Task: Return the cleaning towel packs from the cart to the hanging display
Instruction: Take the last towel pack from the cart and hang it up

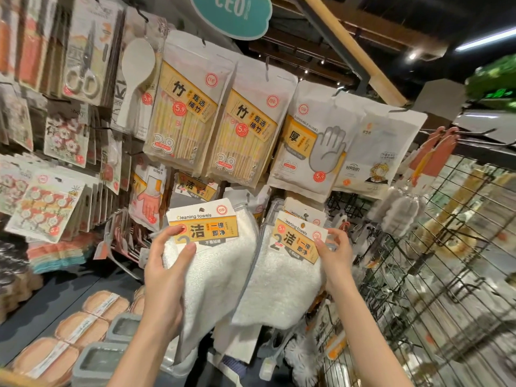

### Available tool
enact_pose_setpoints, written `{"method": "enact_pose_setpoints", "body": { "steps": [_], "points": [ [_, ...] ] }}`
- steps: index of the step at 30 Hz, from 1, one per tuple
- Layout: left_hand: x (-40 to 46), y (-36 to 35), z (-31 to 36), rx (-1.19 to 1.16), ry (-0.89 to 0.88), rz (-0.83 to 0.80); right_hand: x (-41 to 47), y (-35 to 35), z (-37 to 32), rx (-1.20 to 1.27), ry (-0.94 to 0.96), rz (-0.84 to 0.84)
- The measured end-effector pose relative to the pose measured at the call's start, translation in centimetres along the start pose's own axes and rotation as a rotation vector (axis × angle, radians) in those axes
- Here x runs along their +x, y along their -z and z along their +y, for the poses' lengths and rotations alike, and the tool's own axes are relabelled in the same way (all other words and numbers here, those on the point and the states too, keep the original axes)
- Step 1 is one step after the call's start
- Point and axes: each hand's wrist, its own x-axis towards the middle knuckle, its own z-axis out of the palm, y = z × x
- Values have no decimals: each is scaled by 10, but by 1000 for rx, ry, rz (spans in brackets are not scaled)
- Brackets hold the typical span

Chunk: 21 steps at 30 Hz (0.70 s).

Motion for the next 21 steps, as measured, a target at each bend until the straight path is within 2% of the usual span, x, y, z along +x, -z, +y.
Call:
{"method": "enact_pose_setpoints", "body": {
  "steps": [7, 12, 21],
  "points": [
    [9, -10, -7, 39, -6, 1, 47, -7, 9, -49, 7, 45],
    [16, -11, -10, 71, -24, 3, 70, -15, 23, -63, -54, 73],
    [19, -26, -13, 50, -27, -24, 77, -7, 35, -132, 122, 47]
  ]
}}
